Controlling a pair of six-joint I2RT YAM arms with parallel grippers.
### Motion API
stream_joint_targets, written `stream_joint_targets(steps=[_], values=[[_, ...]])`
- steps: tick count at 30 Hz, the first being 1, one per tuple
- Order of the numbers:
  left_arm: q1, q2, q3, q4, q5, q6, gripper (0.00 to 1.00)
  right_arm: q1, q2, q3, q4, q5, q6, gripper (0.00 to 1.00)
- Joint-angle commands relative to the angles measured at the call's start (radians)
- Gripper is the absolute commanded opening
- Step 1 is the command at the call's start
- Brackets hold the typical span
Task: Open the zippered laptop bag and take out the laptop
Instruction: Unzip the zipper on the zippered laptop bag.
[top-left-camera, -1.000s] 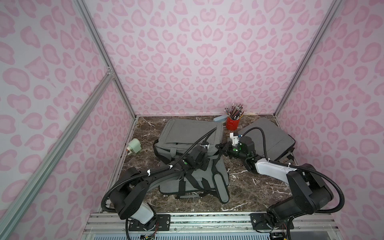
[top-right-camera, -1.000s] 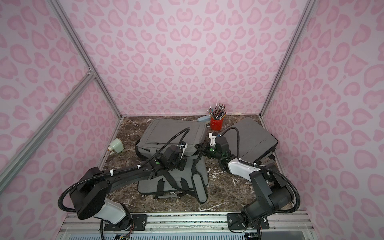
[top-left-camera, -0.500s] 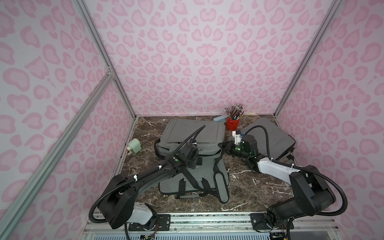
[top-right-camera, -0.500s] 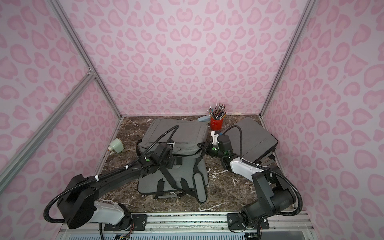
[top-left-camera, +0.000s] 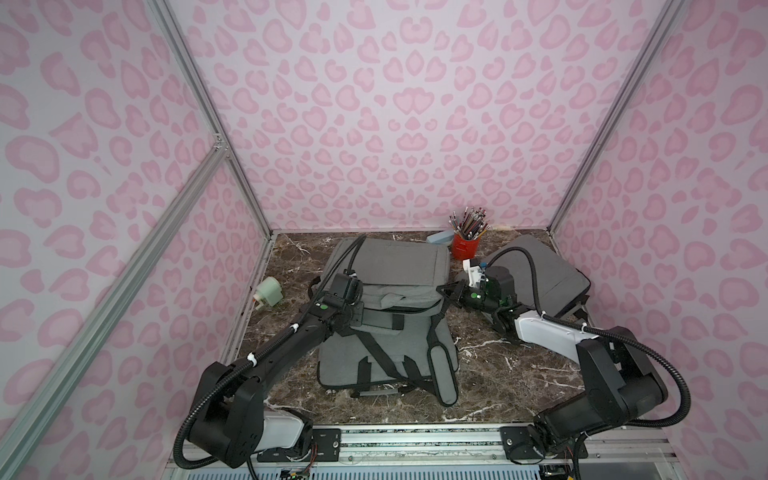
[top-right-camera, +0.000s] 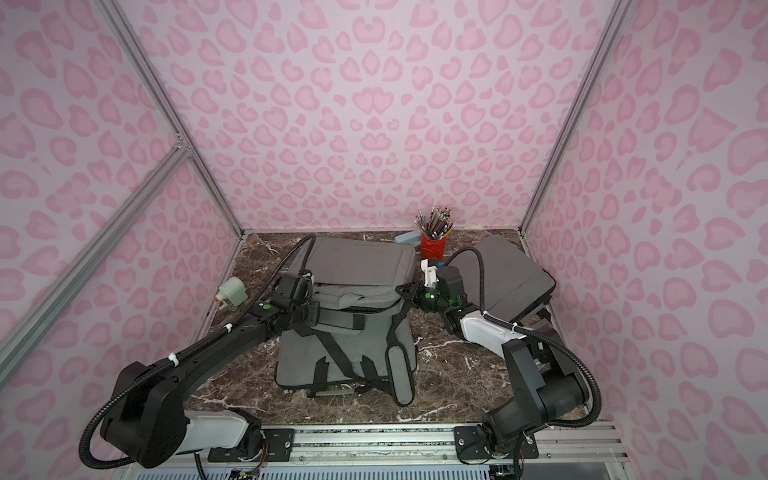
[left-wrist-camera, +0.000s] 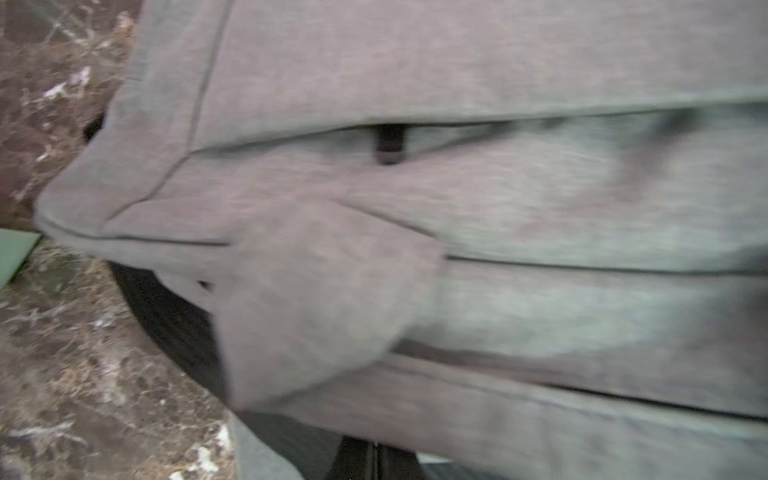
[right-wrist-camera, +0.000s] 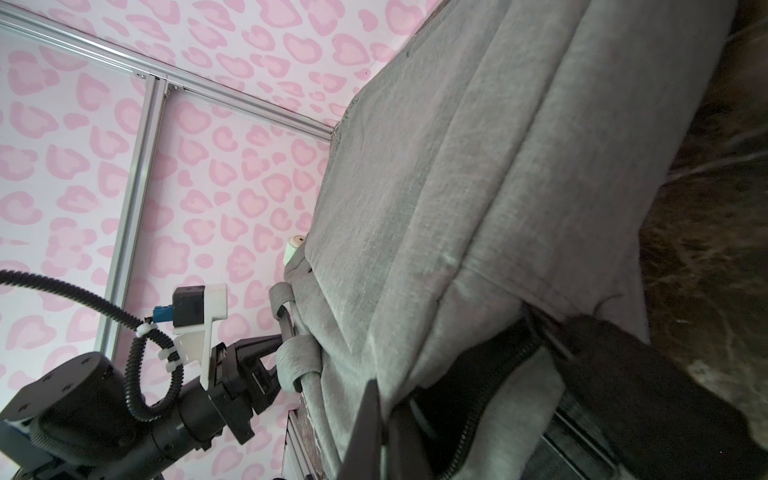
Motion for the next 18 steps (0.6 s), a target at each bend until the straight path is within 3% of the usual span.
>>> stream_joint_targets(steps=[1, 9, 18], values=[[0.048, -0.015, 0.011, -0.036, -0.01, 0.037, 0.02, -0.005, 0.019, 0.016, 0.022, -0.018, -0.042, 0.0], [0.213, 0.053, 0.066, -0.063, 0.043, 0.019, 0.02, -0.009, 0.026, 0.044, -0.019, -0.036, -0.089, 0.0], [0.359, 0.119, 0.125, -0.077, -0.016, 0.043, 0.01, -0.013, 0.039, 0.06, -0.048, -0.071, -0.137, 0.0]])
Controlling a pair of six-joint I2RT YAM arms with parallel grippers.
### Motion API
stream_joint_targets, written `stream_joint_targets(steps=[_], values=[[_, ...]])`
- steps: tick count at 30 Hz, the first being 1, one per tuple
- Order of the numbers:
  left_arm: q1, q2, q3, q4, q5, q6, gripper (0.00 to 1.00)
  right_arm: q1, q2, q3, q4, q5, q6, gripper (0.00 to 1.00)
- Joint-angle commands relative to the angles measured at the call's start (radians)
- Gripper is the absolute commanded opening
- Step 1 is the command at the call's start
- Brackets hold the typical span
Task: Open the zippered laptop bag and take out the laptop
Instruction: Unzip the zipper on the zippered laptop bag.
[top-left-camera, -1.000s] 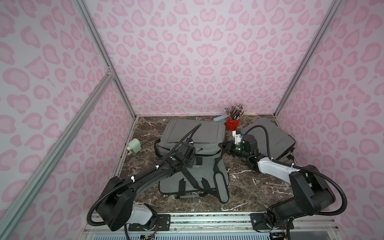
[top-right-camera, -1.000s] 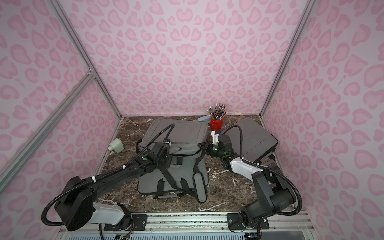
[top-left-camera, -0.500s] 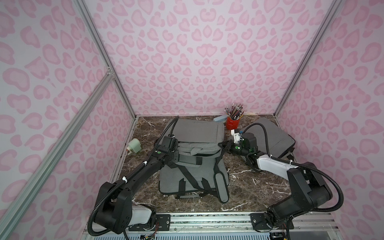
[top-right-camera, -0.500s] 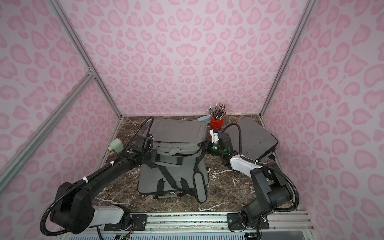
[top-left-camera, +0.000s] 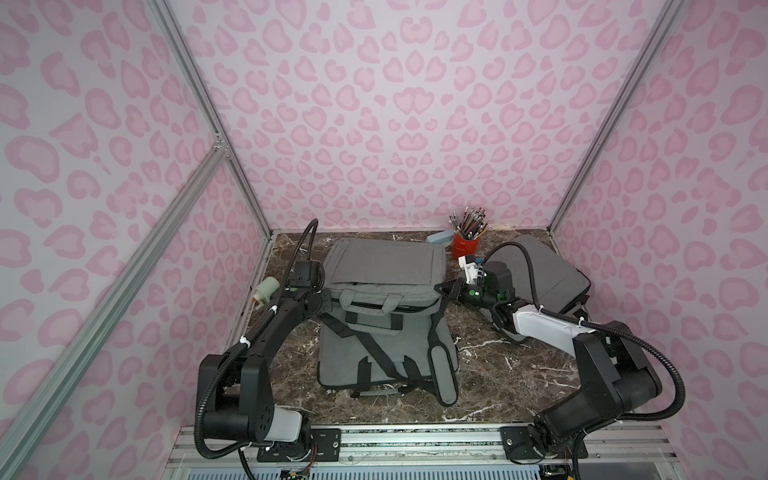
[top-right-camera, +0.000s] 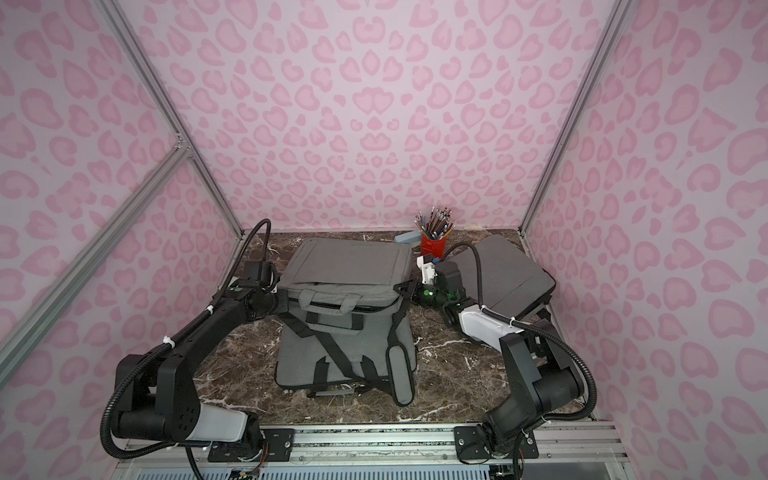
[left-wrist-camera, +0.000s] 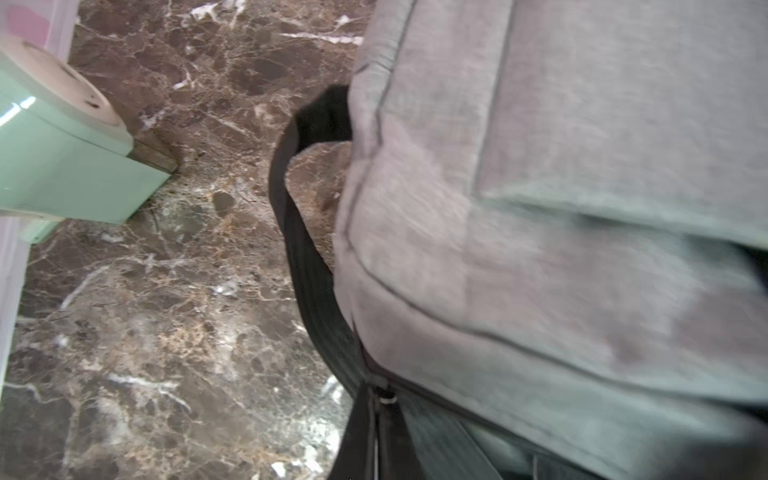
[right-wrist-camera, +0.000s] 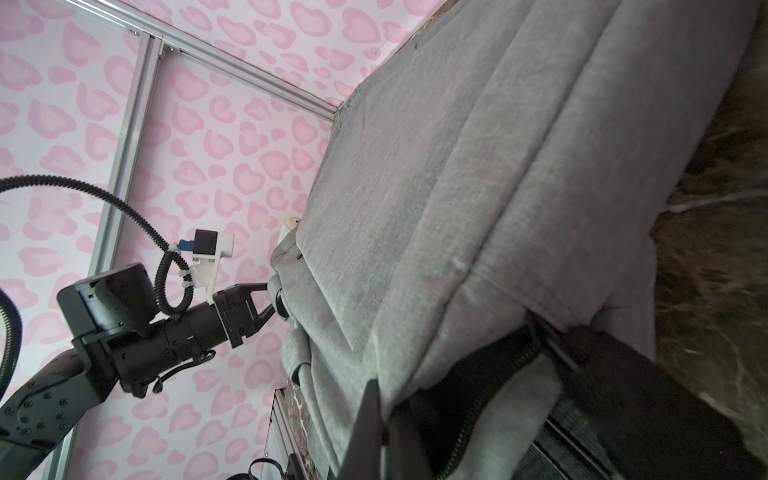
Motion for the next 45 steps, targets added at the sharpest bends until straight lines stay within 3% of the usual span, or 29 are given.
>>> stream_joint_targets(steps=[1, 13, 23, 28, 31, 32, 37, 41, 45], values=[[0.029, 0.037, 0.042, -0.017, -0.124, 0.015, 0.02, -0.005, 0.011, 0.006, 0.009, -0.009, -0.04, 0.0], [0.094, 0.237, 0.219, -0.065, -0.171, 0.05, 0.02, -0.002, 0.012, 0.021, -0.025, -0.028, -0.08, 0.0], [0.118, 0.307, 0.3, -0.09, 0.005, 0.089, 0.09, 0.036, 0.068, 0.075, -0.026, -0.011, -0.078, 0.0], [0.118, 0.261, 0.317, -0.157, 0.079, 0.084, 0.23, 0.06, 0.099, 0.104, -0.007, 0.017, -0.05, 0.0], [0.117, 0.212, 0.31, -0.187, 0.12, 0.084, 0.34, 0.069, 0.118, 0.12, -0.001, 0.035, -0.035, 0.0], [0.117, 0.194, 0.307, -0.199, 0.137, 0.082, 0.43, 0.071, 0.123, 0.123, -0.002, 0.041, -0.029, 0.0], [0.109, 0.093, 0.27, -0.217, 0.265, 0.066, 0.58, 0.082, 0.15, 0.146, 0.014, 0.048, -0.013, 0.0], [0.079, 0.036, 0.241, -0.216, 0.319, 0.054, 0.64, 0.084, 0.186, 0.194, -0.005, 0.029, -0.033, 0.0], [0.028, 0.004, 0.201, -0.168, 0.374, -0.041, 0.69, 0.095, 0.228, 0.247, -0.035, 0.026, -0.05, 0.0]])
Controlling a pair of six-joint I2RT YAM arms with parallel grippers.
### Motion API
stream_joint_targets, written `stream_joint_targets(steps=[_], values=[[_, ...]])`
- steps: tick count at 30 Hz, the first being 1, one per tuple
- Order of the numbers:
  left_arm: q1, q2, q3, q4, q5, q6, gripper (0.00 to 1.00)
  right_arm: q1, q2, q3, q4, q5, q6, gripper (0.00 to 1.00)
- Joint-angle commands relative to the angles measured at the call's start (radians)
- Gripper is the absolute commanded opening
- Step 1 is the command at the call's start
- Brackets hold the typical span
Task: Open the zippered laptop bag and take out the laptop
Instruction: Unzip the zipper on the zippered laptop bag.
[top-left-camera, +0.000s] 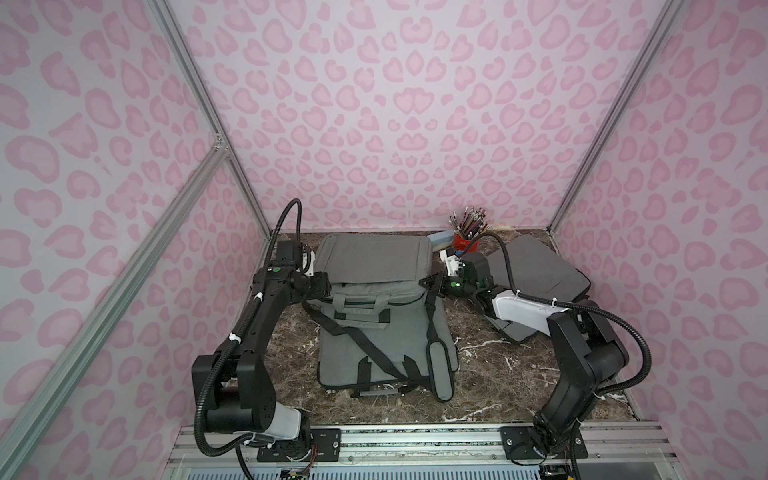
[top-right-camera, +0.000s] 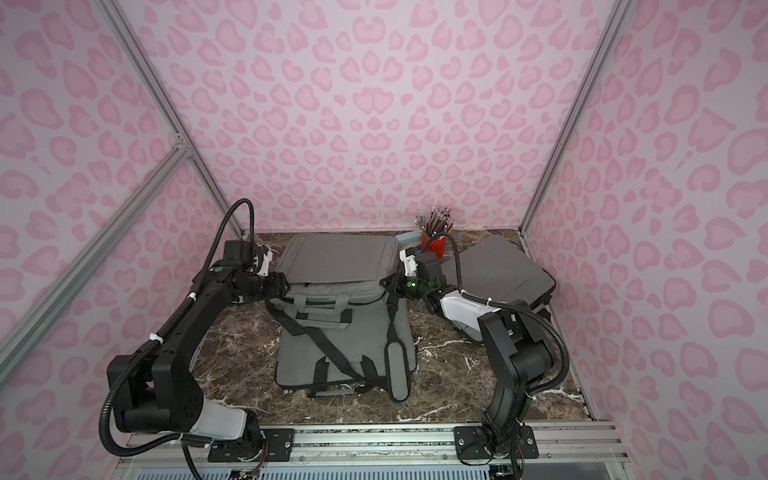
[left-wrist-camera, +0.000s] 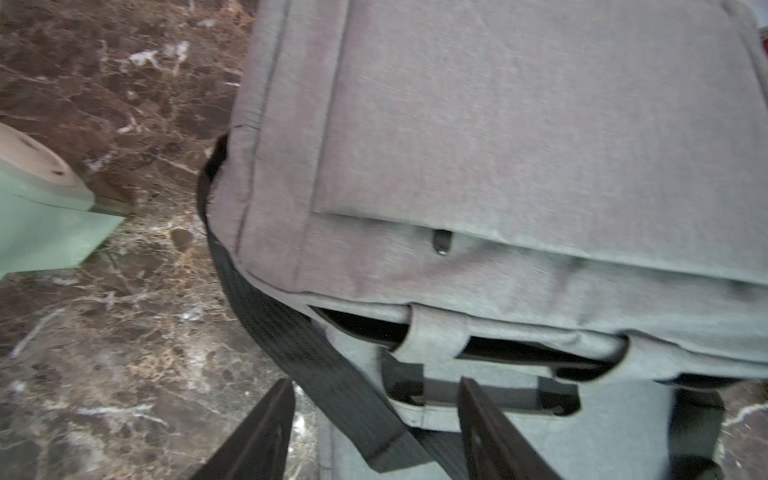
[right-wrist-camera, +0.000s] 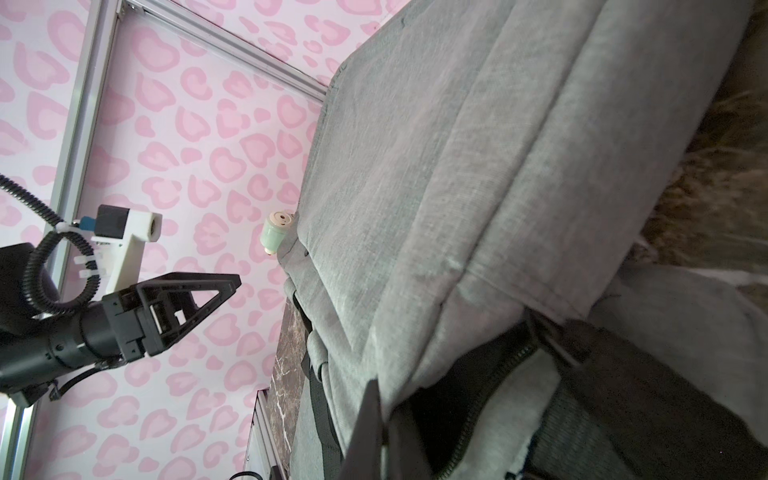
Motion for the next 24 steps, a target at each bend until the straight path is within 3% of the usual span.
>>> stream_joint_targets(steps=[1, 4, 8, 12, 17, 24], values=[[-0.031, -0.015, -0.023, 0.038, 0.081, -0.102, 0.69, 0.011, 0.032, 0.032, 0.02, -0.017, -0.02, 0.0], [-0.084, -0.014, -0.029, 0.064, 0.066, -0.127, 0.71, 0.015, 0.064, 0.062, 0.016, -0.019, -0.02, 0.0], [-0.157, -0.002, -0.012, 0.082, 0.032, -0.021, 0.74, 0.017, 0.11, 0.121, -0.007, -0.026, -0.032, 0.0], [-0.228, 0.01, 0.03, 0.063, -0.016, 0.232, 0.75, 0.017, 0.158, 0.192, -0.069, -0.027, -0.072, 0.0], [-0.242, 0.034, 0.049, 0.067, -0.049, 0.495, 0.78, 0.014, 0.205, 0.257, -0.113, -0.025, -0.098, 0.0], [-0.239, 0.165, 0.12, 0.04, -0.226, 0.739, 0.83, 0.002, 0.244, 0.315, -0.147, -0.002, -0.109, 0.0]])
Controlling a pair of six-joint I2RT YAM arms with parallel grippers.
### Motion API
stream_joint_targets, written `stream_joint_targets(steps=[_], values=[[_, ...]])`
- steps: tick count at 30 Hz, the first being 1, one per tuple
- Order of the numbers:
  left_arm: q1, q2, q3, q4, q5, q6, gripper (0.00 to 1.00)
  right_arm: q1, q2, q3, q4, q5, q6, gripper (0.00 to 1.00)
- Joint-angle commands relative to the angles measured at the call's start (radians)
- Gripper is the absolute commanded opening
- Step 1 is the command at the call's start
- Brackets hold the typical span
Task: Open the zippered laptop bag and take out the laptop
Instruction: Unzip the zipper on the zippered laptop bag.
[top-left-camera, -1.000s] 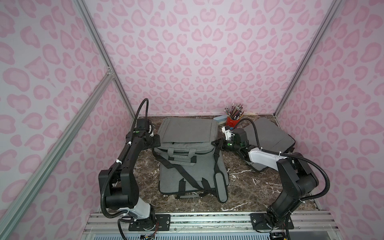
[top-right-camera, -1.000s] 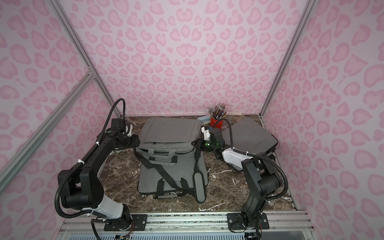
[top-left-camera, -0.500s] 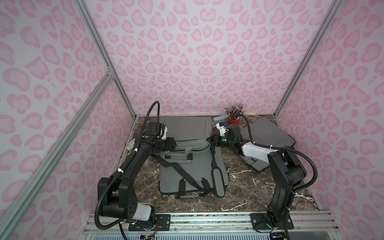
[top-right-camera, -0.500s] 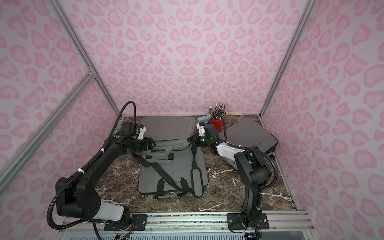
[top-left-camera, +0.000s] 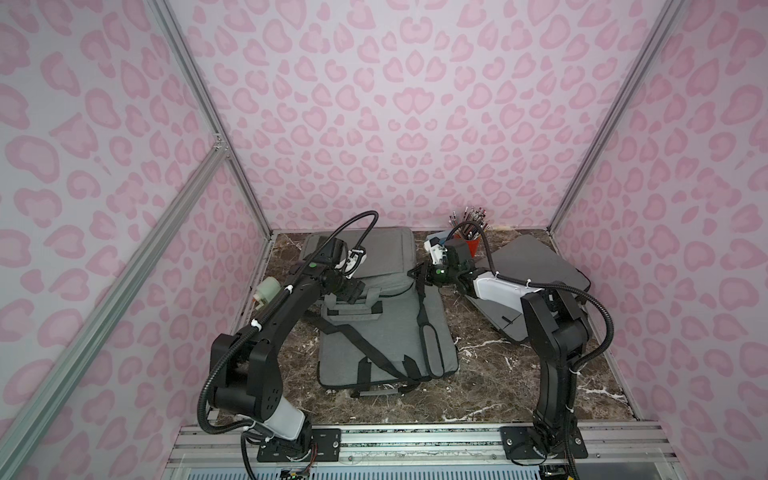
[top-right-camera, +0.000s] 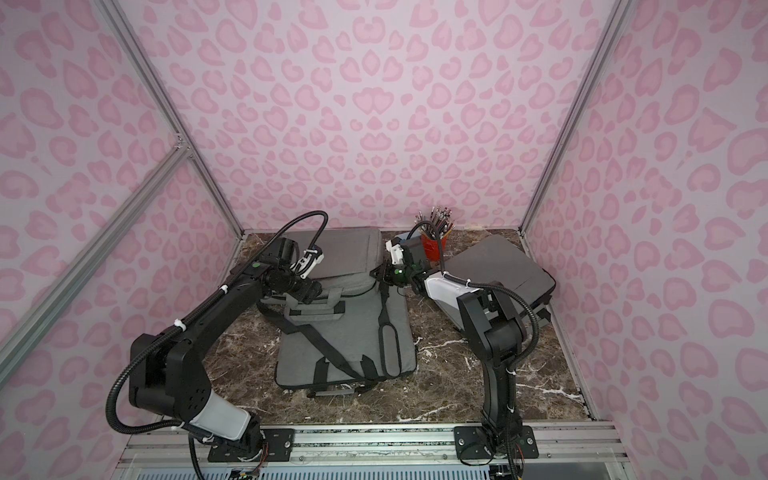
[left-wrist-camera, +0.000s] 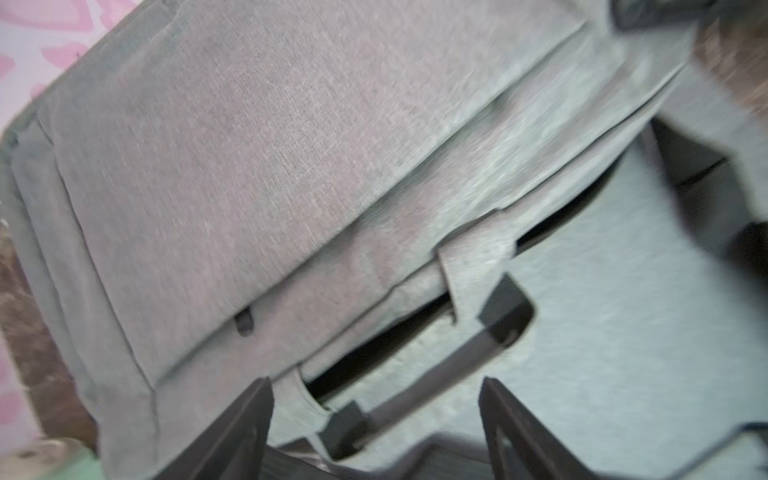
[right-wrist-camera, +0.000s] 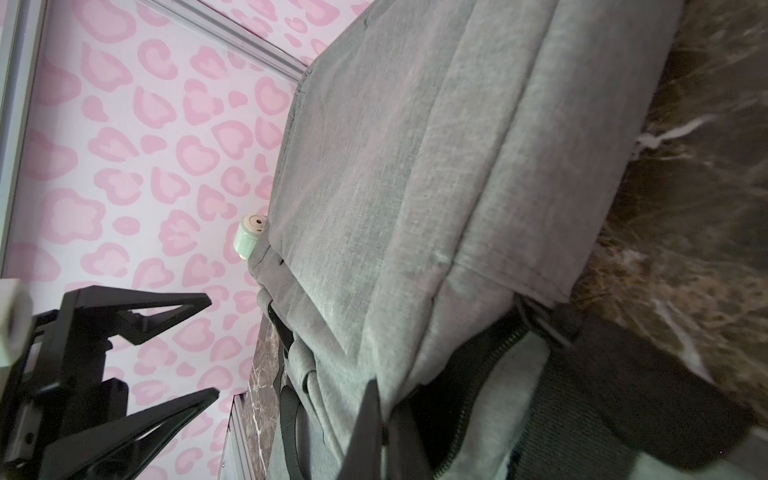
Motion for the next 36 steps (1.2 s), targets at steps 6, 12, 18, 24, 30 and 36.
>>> stream_joint_targets(steps=[6, 12, 18, 24, 30, 36], values=[[0.005, 0.163, 0.118, -0.04, -0.024, 0.229, 0.82, -0.014, 0.035, 0.053, -0.01, 0.014, -0.011, 0.0], [-0.011, 0.26, 0.158, -0.045, -0.087, 0.267, 0.8, -0.016, 0.041, 0.071, -0.022, 0.007, -0.012, 0.0], [-0.01, 0.315, 0.188, -0.033, -0.149, 0.284, 0.76, -0.017, 0.042, 0.076, -0.025, 0.002, -0.012, 0.0], [-0.008, 0.331, 0.208, -0.008, -0.247, 0.265, 0.54, -0.017, 0.038, 0.061, -0.022, -0.003, -0.017, 0.0], [-0.008, 0.294, 0.233, -0.012, -0.266, 0.244, 0.3, -0.016, 0.029, 0.031, 0.001, -0.004, -0.006, 0.0], [-0.007, 0.247, 0.266, -0.031, -0.249, 0.22, 0.13, -0.016, 0.018, -0.018, 0.023, 0.005, 0.003, 0.0]])
